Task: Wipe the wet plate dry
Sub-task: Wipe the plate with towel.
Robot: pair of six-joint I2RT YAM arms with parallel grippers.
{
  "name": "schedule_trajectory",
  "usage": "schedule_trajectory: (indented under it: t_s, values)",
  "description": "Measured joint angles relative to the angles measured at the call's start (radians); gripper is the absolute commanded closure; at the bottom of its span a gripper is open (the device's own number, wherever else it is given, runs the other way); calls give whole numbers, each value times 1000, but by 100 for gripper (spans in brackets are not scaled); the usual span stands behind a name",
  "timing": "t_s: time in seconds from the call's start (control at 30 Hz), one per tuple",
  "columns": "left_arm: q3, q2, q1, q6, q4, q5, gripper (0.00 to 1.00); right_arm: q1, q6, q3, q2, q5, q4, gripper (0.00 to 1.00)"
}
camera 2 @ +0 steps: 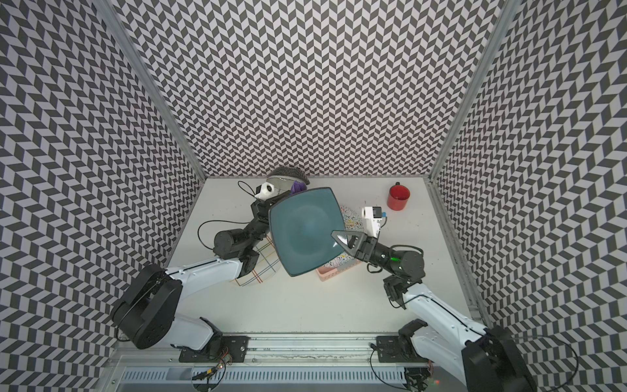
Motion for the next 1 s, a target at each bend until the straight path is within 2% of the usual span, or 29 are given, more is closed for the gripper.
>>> schedule_trajectory:
  t_s: [0.17,0.3,0.4,0.57,0.67,0.83,1.0]
  values:
    - [-34,-21,-121,-22,6,-144,100,41,-39,18,87,44,67,100]
    - [-77,-26,-188,-24,6,-212,100,15,-63,93,126,101,87,100]
    - [-84,-39,-181,-34,6,-230,100,-42,-71,129,128,145,108,100]
    - [-31,-54,-105,-55,6,-240,100,-78,-99,106,110,183,121,100]
    - [29,-52,-88,-58,6,-243,100,-21,-141,80,98,180,104,100]
    - [77,-6,-115,-58,6,-237,100,90,-204,80,105,163,83,100]
    - [29,-11,-159,-40,5,-230,100,82,-212,138,150,190,82,100]
